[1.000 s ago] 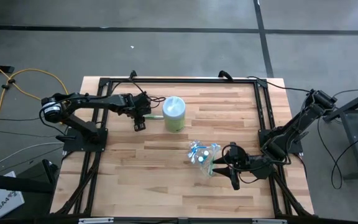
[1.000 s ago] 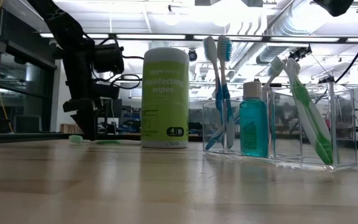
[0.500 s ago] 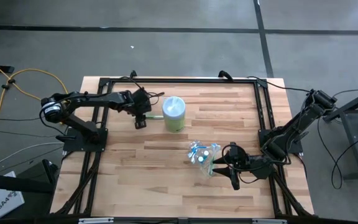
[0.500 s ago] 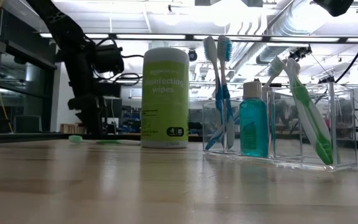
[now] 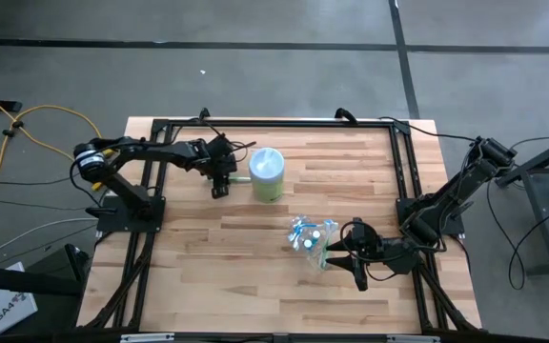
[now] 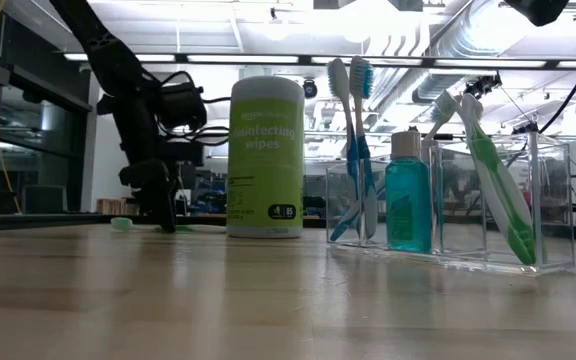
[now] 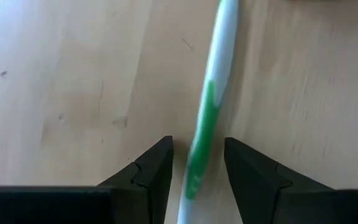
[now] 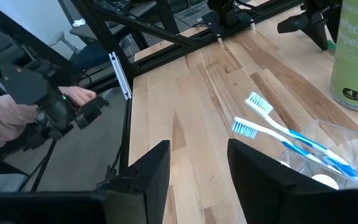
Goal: Pick & Place toothbrushing station
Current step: Put the green toothbrush into the transparent organizer
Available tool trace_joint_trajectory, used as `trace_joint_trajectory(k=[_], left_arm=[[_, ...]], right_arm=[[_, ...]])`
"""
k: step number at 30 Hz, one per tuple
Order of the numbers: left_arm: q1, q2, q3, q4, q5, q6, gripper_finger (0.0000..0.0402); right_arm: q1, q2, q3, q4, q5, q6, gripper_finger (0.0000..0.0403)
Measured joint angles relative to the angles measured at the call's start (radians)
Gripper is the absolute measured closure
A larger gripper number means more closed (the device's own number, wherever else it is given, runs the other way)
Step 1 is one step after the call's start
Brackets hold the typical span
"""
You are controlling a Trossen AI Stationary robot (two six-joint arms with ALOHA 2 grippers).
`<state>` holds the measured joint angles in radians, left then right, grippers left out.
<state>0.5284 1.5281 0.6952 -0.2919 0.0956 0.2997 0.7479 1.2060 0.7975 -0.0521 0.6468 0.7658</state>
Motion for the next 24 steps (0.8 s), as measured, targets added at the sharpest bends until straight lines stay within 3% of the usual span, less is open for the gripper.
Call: trace_joint_trajectory(k=[11,24], left_arm=[[0.000,0.037,0.000,0.033,0.040,0.002,0.0269],[0.000,0.040,0.002,-0.059,0.041,-0.069,0.0388]], right_arm=[[0.000,0.000,0.000,0.004,0.000,0.000,0.0251],[0.000,0.000,0.000,0.004,0.000,0.000,0.0251]])
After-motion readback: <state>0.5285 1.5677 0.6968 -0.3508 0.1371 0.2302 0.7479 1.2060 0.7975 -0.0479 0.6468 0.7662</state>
